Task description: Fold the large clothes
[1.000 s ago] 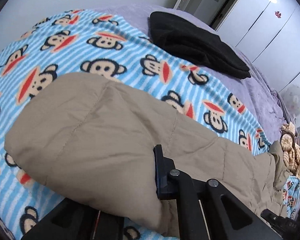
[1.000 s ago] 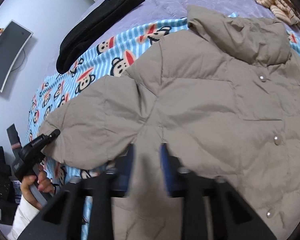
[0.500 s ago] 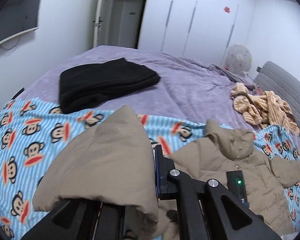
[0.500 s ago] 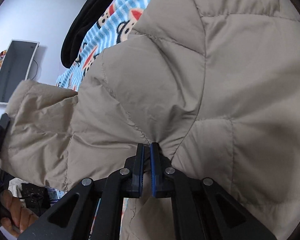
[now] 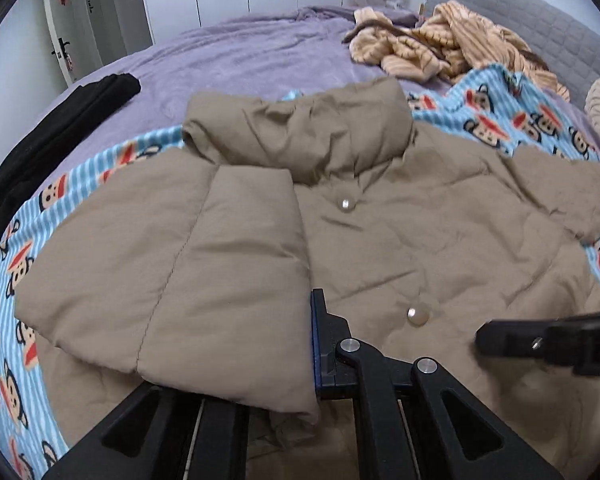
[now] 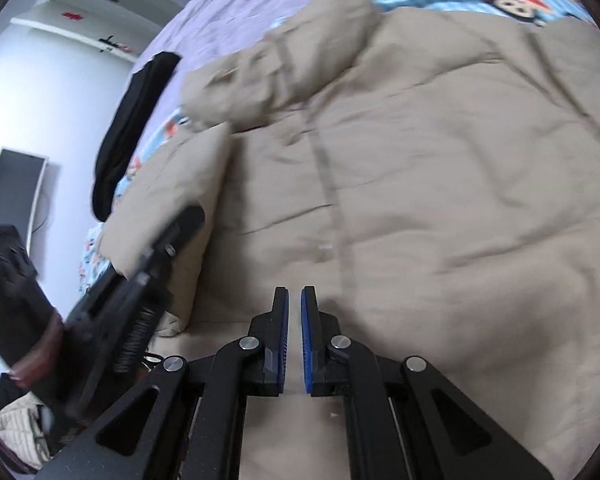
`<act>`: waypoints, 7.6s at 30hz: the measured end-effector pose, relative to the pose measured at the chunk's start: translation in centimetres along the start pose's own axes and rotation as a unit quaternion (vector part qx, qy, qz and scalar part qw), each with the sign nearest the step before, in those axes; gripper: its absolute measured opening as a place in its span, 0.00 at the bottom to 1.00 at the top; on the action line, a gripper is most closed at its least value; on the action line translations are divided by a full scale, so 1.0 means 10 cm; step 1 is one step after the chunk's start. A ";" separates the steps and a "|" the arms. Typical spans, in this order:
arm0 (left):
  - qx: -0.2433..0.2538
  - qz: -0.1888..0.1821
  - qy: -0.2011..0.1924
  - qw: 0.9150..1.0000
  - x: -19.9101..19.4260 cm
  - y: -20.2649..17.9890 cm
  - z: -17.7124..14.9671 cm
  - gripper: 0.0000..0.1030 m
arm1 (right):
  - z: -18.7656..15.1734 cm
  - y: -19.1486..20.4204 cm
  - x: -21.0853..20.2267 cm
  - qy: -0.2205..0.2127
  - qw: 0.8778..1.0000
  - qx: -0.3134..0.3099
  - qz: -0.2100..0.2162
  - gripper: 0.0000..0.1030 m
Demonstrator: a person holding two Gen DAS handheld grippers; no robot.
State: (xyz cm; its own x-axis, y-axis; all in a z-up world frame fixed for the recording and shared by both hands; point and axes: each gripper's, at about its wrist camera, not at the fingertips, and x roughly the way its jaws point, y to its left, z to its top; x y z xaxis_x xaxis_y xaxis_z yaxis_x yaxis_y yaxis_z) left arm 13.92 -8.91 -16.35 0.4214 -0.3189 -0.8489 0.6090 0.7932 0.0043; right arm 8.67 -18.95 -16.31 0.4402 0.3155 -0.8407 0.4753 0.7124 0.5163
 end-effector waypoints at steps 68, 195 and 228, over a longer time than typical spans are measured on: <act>-0.183 0.073 0.035 0.980 0.11 1.82 -0.63 0.66 | 0.51 -0.10 0.32 -0.023 0.974 -0.202 -0.102 0.16; -0.273 -0.070 0.022 0.959 -0.26 0.86 -0.07 1.00 | 1.38 -1.24 -0.74 -0.072 0.991 0.065 0.090 0.07; -0.278 -0.208 0.015 0.937 -0.20 0.67 0.25 0.10 | 0.68 -1.10 -0.63 0.003 0.963 -0.219 -0.158 0.21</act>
State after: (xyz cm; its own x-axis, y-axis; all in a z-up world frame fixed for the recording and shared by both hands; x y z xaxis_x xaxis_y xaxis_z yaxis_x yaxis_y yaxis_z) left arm 18.87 -4.24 -13.23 0.2009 -0.6532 -0.7300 0.2680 0.7534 -0.6004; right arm 5.79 -33.03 -15.58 0.3225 0.0427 -0.9456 0.2175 0.9689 0.1179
